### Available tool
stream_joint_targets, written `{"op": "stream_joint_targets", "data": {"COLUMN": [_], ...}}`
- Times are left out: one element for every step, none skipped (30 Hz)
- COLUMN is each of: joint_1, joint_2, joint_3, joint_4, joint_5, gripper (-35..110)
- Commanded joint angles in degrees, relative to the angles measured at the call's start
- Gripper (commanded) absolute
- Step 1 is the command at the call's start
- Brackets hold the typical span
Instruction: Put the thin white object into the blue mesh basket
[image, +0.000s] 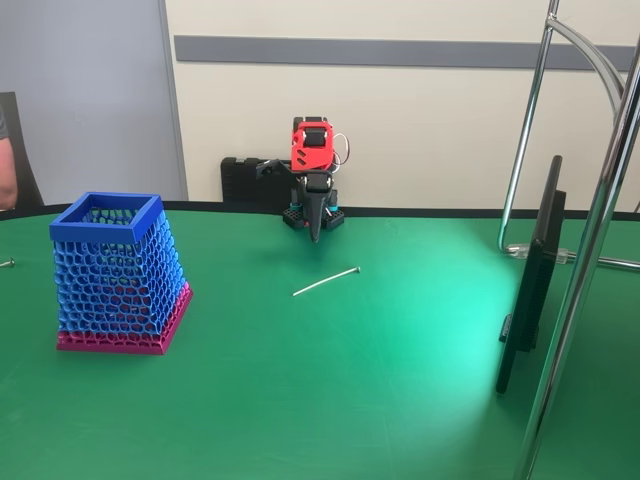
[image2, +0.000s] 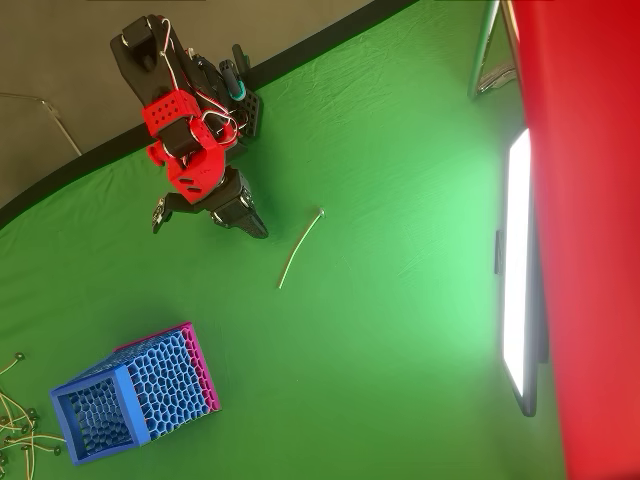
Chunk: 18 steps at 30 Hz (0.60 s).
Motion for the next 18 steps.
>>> {"op": "stream_joint_targets", "data": {"joint_1": [-0.44,-0.88,-1.23,-1.58,-1.85,-2.11,-2.37,-2.72,-3.16,-3.69,-4.31,-5.10,-5.89,-6.68,-7.47,-8.17,-8.70,-9.14], "joint_2": [-1.76,-2.81,-4.04,-5.27,-6.59,-8.00,-9.23,-10.46,-11.51,-12.66,-13.71,-14.77,-15.73,-16.70,-17.67,-18.90,-19.95,-21.18], "joint_3": [-2.72,-3.08,-3.60,-4.31,-5.01,-5.71,-6.42,-7.03,-7.65,-8.26,-8.70,-9.05,-9.49,-9.93,-10.55,-11.16,-11.78,-12.22], "joint_4": [-0.26,-0.26,-0.26,-0.18,0.00,0.18,0.18,0.18,0.26,0.44,0.70,0.88,1.23,1.76,2.11,2.55,2.90,2.90], "joint_5": [0.53,0.35,0.26,0.18,0.18,0.18,0.35,0.53,0.88,1.14,1.41,1.85,2.37,2.90,3.34,3.78,4.13,4.31], "gripper": [7,9,9,10,10,11,12,12,12,12,12,13,13,13,13,13,13,13]}}
